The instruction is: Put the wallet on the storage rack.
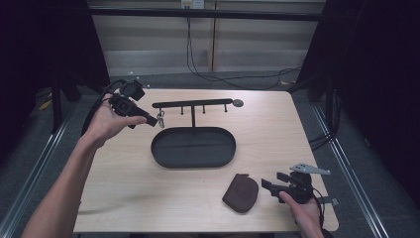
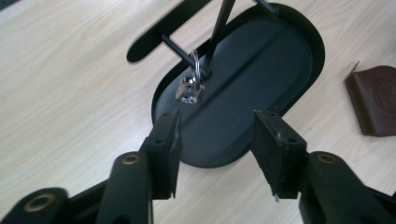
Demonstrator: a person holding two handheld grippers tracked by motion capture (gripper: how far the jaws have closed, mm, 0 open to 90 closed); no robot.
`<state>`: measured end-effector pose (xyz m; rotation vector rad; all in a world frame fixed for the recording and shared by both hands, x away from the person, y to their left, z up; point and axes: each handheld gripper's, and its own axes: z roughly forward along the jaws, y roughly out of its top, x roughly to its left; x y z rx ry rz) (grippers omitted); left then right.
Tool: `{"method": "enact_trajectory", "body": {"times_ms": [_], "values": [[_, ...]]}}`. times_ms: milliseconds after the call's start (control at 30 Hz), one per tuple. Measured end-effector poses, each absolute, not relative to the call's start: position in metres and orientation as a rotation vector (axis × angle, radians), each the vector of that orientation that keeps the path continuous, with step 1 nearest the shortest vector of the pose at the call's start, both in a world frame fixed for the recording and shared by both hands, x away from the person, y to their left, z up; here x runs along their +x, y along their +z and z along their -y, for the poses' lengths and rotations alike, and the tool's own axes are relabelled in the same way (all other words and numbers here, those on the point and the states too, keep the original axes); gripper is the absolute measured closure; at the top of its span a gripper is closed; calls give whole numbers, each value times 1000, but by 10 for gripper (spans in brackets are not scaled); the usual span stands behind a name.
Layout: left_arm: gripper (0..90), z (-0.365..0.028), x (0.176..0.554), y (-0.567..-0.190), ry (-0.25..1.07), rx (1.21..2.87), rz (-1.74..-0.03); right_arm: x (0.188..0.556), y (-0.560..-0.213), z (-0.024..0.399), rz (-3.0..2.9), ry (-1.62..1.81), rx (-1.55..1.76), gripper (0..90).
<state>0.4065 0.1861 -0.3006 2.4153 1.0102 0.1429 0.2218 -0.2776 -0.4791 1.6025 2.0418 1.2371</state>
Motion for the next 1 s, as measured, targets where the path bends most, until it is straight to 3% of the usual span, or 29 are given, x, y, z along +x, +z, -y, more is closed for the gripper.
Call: {"method": "enact_trajectory", "body": {"times_ms": [567, 800, 1000], "values": [[310, -221, 362, -340, 168, 2217, -1065, 222, -479, 277, -2038, 1227, 1601, 239], [152, -241, 345, -352, 180, 2174, -1040, 221, -478, 278, -2023, 1242, 1621, 239], [200, -253, 325, -366, 187, 2088, -1076, 221, -478, 279, -2016, 1262, 1635, 239]]}}
